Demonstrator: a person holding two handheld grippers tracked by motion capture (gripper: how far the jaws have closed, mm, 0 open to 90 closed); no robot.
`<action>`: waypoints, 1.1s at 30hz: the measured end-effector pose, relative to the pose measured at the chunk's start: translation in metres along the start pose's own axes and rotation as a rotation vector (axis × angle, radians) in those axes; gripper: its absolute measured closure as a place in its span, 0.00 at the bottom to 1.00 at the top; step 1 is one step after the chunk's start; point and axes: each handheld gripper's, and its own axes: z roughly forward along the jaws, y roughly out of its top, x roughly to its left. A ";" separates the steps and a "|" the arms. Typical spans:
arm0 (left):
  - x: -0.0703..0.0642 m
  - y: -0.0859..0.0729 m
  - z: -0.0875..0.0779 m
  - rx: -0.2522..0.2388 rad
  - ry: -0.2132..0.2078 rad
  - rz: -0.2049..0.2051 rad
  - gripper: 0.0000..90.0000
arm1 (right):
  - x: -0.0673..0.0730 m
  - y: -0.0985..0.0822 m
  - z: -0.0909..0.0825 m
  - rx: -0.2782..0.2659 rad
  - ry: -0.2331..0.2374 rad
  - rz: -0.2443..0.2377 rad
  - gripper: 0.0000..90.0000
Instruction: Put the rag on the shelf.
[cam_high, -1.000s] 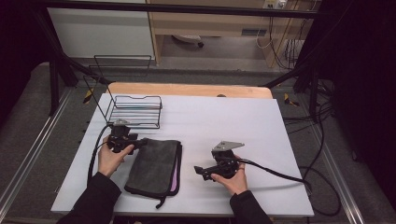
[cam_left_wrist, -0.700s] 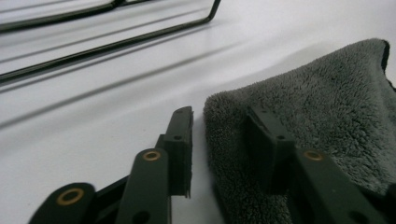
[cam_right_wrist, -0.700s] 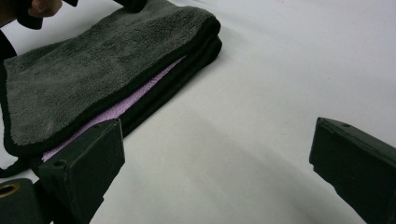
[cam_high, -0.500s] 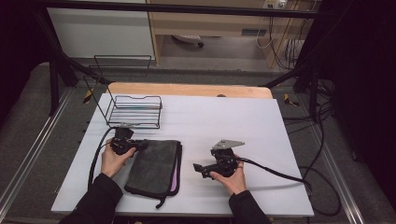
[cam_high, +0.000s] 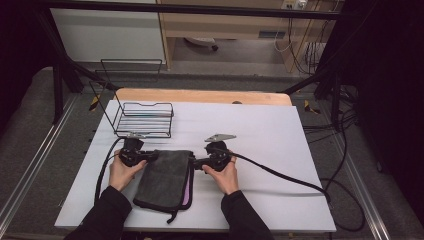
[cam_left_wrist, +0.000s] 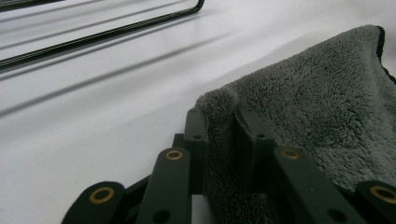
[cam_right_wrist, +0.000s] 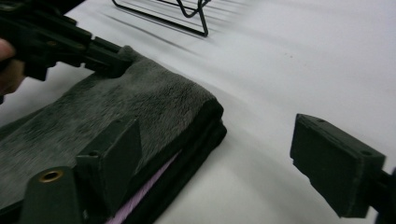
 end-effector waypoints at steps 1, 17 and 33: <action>0.000 0.000 0.000 0.000 0.000 0.000 0.83 | 0.000 0.001 0.006 0.004 -0.002 0.003 0.24; 0.000 0.000 0.000 0.000 -0.002 0.013 0.83 | -0.004 -0.001 0.041 0.061 0.020 0.039 0.56; 0.005 0.000 0.000 -0.002 -0.039 -0.017 0.85 | -0.001 0.006 0.043 0.151 0.094 0.113 0.85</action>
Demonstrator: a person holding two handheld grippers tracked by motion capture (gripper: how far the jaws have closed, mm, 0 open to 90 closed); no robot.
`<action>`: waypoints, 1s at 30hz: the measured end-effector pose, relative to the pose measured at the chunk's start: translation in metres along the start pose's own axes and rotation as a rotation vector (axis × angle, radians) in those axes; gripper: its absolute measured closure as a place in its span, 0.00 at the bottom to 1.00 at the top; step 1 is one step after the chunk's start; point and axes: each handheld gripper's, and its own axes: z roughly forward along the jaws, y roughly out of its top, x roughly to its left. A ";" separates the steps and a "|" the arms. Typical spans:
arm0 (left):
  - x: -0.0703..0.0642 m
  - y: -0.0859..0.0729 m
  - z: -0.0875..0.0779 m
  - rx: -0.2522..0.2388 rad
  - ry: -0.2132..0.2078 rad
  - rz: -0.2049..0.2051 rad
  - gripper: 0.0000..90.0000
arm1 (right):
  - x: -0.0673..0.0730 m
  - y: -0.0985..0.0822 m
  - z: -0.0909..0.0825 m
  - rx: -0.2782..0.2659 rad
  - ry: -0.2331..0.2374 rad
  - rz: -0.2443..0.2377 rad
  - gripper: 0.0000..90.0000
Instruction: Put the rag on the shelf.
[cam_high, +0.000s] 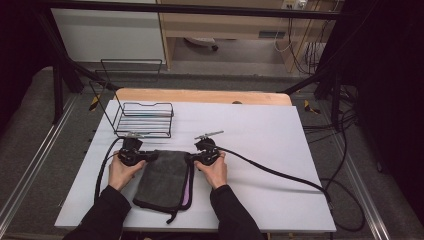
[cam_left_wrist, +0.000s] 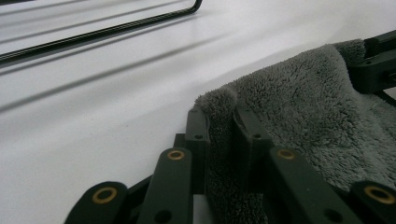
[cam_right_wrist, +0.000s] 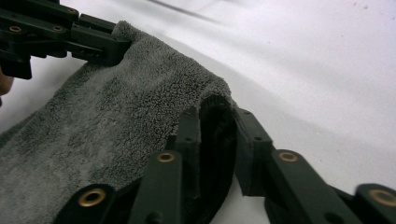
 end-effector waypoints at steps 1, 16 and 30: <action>0.001 0.000 0.000 0.000 -0.005 -0.002 0.85 | 0.000 0.000 0.000 0.000 0.000 0.000 0.85; 0.002 0.001 -0.030 -0.095 -0.057 -0.002 0.89 | 0.009 0.004 -0.021 -0.102 0.051 -0.013 0.88; -0.014 0.002 -0.066 -0.196 -0.044 0.075 0.89 | 0.027 0.004 -0.048 -0.227 0.089 -0.091 0.89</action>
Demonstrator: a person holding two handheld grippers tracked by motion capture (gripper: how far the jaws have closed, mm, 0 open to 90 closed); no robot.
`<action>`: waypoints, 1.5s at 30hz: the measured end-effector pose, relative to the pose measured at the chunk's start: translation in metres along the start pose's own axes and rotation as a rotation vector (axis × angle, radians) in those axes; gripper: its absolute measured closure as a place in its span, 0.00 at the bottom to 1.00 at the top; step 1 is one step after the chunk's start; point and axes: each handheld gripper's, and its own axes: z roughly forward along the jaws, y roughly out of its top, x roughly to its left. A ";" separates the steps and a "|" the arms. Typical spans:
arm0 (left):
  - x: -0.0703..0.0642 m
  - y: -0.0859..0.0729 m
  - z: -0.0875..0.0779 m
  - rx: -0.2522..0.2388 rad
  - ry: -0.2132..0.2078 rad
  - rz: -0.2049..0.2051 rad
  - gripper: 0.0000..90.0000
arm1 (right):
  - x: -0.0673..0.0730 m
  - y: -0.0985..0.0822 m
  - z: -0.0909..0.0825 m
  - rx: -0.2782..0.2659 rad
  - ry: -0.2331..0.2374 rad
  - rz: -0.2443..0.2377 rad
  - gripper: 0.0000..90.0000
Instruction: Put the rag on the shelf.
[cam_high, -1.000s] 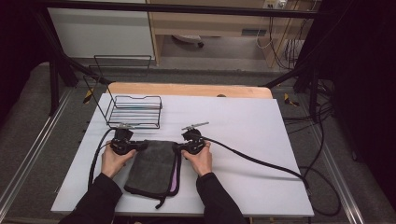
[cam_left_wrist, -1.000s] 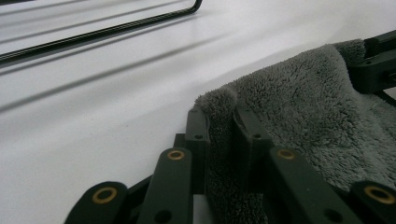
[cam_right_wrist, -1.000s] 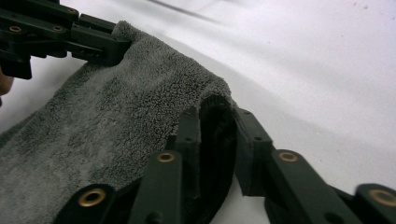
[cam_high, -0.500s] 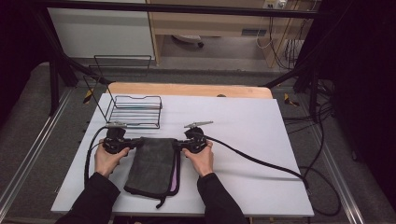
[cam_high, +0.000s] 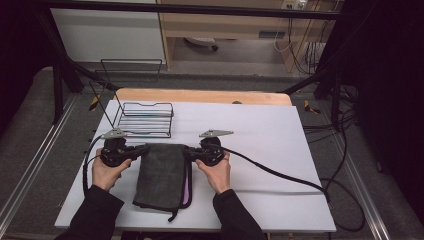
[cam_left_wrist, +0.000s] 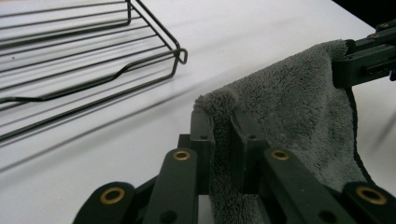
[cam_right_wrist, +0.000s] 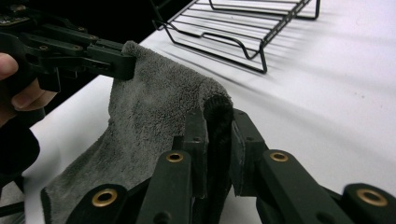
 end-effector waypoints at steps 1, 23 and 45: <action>-0.001 0.001 -0.002 -0.005 0.002 0.005 0.89 | 0.000 0.000 0.000 0.000 0.000 0.000 0.89; -0.026 0.021 -0.043 -0.141 0.022 0.075 0.89 | 0.025 0.022 -0.030 -0.124 -0.007 -0.120 0.89; -0.044 0.035 -0.080 -0.283 0.037 0.125 0.89 | 0.053 0.050 -0.057 -0.253 -0.004 -0.232 0.89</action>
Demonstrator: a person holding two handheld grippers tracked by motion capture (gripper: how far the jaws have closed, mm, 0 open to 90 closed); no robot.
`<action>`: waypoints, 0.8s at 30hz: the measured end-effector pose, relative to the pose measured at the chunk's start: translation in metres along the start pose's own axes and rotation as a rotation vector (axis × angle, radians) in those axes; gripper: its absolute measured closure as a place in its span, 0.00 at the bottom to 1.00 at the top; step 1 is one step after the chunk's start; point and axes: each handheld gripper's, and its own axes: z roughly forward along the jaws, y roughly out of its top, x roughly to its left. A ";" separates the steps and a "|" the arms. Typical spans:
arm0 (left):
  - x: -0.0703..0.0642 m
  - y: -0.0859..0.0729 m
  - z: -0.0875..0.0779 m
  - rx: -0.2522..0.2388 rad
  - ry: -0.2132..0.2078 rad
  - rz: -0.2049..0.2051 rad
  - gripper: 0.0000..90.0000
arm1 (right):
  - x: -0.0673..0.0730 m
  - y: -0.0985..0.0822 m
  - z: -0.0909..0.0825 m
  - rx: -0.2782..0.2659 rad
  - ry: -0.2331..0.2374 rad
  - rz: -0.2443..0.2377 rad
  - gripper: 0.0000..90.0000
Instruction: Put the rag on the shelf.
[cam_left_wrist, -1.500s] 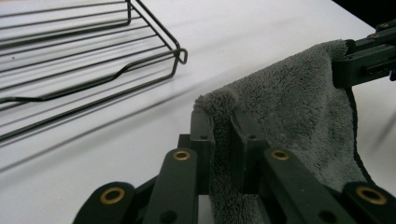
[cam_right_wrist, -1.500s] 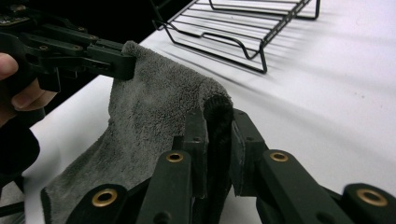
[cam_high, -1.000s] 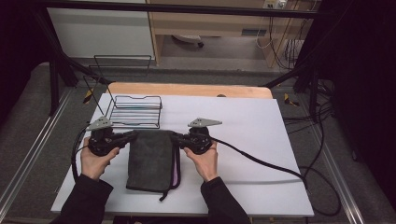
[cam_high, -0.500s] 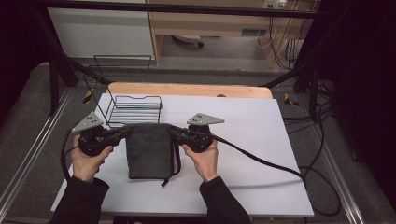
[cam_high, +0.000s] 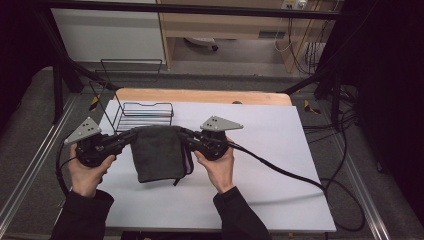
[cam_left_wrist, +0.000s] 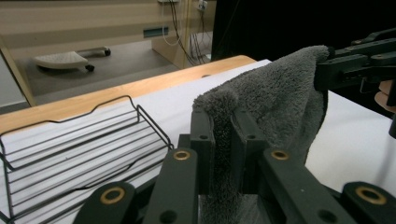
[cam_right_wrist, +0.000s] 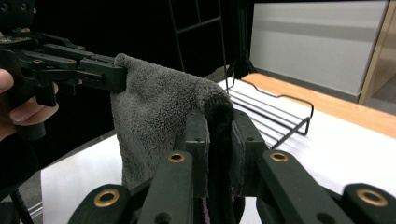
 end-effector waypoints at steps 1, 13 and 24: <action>0.000 0.001 -0.001 -0.004 0.002 0.003 0.89 | 0.001 0.002 0.000 -0.004 -0.002 -0.004 0.89; 0.006 0.011 -0.006 -0.083 0.030 0.004 0.89 | 0.011 0.018 0.001 -0.067 -0.027 -0.040 0.89; 0.013 0.020 -0.013 -0.191 0.051 -0.010 0.89 | 0.018 0.038 0.006 -0.126 -0.047 -0.073 0.89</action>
